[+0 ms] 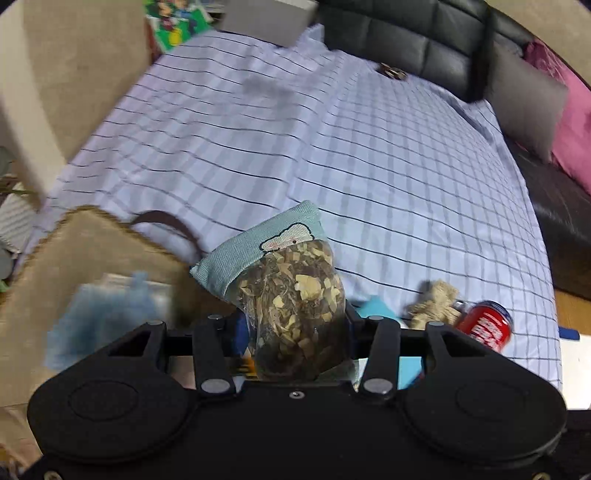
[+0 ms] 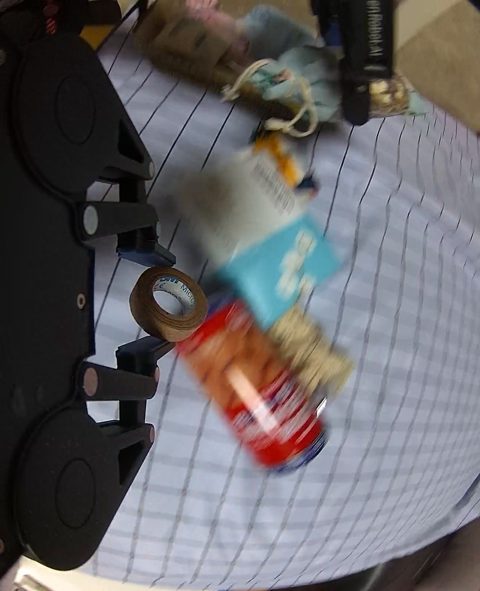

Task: Organize soft objects
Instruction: 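Carry the herb sachet and tape roll over the wicker basket with both tools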

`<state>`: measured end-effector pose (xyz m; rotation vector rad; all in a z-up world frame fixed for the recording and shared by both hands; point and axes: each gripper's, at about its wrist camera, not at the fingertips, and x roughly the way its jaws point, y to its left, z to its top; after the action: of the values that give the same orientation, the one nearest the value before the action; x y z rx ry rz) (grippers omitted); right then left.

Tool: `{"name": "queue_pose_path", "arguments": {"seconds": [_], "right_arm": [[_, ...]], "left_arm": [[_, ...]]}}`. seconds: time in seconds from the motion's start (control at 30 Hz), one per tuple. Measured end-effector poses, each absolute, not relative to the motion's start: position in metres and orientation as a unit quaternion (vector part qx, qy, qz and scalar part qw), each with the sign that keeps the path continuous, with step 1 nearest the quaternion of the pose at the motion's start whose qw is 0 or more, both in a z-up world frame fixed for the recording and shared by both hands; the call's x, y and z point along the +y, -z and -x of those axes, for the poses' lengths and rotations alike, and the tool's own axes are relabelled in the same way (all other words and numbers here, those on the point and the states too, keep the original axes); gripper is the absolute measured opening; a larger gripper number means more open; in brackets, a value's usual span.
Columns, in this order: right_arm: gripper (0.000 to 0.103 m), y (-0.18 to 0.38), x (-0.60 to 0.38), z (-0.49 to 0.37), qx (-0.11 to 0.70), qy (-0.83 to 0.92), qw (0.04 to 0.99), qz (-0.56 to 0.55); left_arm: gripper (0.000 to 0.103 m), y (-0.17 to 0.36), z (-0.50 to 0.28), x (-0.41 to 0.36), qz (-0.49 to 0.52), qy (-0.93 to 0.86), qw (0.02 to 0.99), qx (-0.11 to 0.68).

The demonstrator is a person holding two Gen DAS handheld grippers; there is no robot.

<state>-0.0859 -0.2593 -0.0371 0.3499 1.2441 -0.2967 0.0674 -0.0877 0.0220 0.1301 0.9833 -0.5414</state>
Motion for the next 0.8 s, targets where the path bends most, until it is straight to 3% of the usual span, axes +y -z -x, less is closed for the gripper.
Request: {"name": "queue_pose_path", "arguments": {"seconds": [0.6, 0.73, 0.77, 0.8], "right_arm": [[0.040, -0.009, -0.113, -0.028, 0.502, 0.014, 0.854, -0.139], [0.042, -0.012, -0.089, -0.035, 0.492, -0.009, 0.860, -0.134], [0.048, -0.012, -0.085, -0.036, 0.486, -0.015, 0.864, -0.131], [0.064, -0.014, -0.081, -0.036, 0.481, -0.020, 0.867, -0.127]], "left_arm": [[0.047, -0.022, -0.126, 0.054, -0.003, 0.152, 0.868, 0.473], [0.055, -0.025, -0.126, 0.058, 0.004, 0.158, 0.867, 0.472], [0.058, -0.026, -0.126, 0.059, 0.006, 0.160, 0.868, 0.471], [0.063, -0.027, -0.126, 0.060, 0.009, 0.163, 0.868, 0.468]]}}
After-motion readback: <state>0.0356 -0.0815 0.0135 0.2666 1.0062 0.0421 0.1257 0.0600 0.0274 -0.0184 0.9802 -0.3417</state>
